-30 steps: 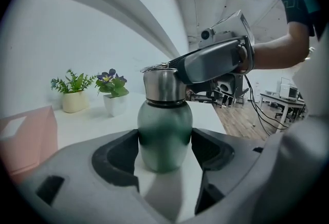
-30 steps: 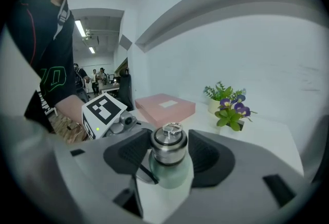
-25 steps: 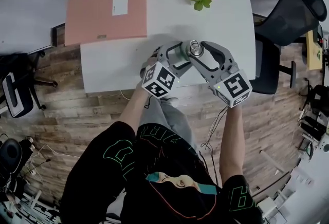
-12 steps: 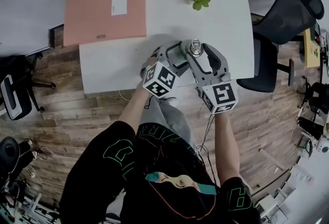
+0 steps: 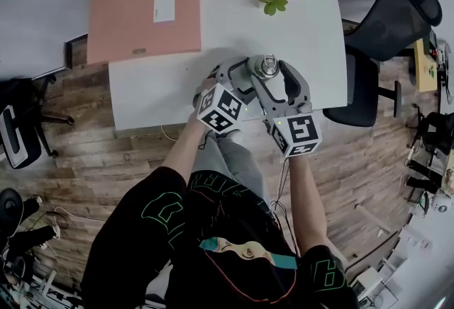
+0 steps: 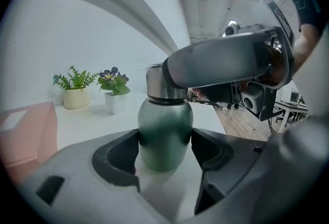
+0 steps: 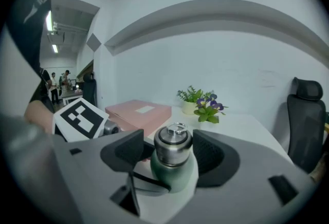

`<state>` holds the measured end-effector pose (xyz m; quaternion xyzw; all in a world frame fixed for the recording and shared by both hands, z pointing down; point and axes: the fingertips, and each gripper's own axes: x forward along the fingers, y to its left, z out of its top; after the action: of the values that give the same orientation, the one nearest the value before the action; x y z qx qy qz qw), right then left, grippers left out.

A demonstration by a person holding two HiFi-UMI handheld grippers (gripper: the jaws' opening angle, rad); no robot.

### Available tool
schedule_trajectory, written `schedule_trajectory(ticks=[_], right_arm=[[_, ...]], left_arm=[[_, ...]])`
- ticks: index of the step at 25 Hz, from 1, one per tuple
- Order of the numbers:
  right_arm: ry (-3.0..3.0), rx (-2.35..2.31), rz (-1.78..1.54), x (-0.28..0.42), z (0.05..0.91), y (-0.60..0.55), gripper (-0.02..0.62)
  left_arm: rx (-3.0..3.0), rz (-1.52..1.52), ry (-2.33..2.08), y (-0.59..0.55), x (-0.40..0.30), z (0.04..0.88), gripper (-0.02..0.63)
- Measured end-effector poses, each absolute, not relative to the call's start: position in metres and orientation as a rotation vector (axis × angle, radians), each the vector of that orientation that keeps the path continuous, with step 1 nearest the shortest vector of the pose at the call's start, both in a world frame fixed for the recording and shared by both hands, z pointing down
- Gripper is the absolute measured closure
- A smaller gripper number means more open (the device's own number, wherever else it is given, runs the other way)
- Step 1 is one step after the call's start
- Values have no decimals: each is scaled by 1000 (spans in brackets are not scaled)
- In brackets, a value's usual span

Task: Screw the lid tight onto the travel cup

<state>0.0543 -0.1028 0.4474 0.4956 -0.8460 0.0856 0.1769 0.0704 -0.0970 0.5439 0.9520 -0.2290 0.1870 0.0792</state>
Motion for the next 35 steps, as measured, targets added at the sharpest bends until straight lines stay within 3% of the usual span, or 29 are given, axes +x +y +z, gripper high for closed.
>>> schedule_trajectory(ticks=[2,23,28,35], right_arm=[[-2423,1341,250,51,446,-101,268],[-2518,729,222,48,445,-101,268],[-2507,608,228,48,450,-105,340],[-2512,637,218,45,450,-107,348]], left_arm=[[2844,572,-678,-97,71,544,275],[2829,598,-586,-95,70,546,275],[2837,602,-558,-95,72,545,275],[2845,595,-544,-96,70,545,275]])
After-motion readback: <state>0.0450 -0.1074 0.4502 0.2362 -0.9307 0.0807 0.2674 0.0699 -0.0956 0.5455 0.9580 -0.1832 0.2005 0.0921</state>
